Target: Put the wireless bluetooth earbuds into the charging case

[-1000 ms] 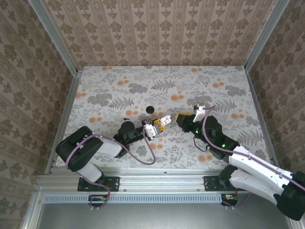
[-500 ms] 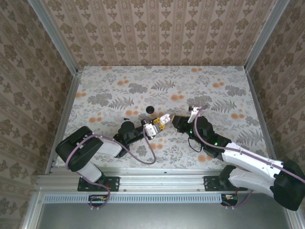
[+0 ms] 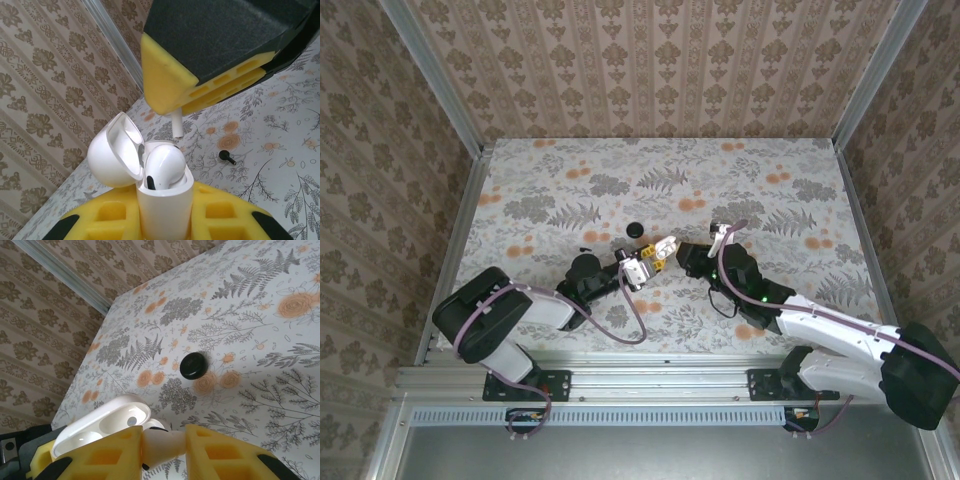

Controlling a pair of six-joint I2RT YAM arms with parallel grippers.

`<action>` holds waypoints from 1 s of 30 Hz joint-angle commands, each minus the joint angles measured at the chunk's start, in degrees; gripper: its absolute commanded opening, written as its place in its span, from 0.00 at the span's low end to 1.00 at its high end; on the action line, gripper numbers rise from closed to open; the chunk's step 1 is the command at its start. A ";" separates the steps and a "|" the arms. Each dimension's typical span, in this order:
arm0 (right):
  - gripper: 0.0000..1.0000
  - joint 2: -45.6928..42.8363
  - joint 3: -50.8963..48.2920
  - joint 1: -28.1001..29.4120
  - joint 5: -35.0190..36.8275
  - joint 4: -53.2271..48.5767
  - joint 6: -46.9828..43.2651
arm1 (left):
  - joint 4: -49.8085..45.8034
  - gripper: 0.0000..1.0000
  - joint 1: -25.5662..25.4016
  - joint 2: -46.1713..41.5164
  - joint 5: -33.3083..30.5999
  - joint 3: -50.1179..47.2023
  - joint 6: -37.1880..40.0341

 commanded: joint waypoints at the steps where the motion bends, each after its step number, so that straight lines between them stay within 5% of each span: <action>1: 0.26 0.65 0.38 0.51 1.57 2.60 0.51 | 2.09 0.00 -0.50 -2.01 -0.02 -0.59 0.15; 30: 0.26 4.17 1.86 1.79 3.62 3.17 -0.71 | 2.00 0.00 -0.45 -4.12 -0.08 -1.18 -0.28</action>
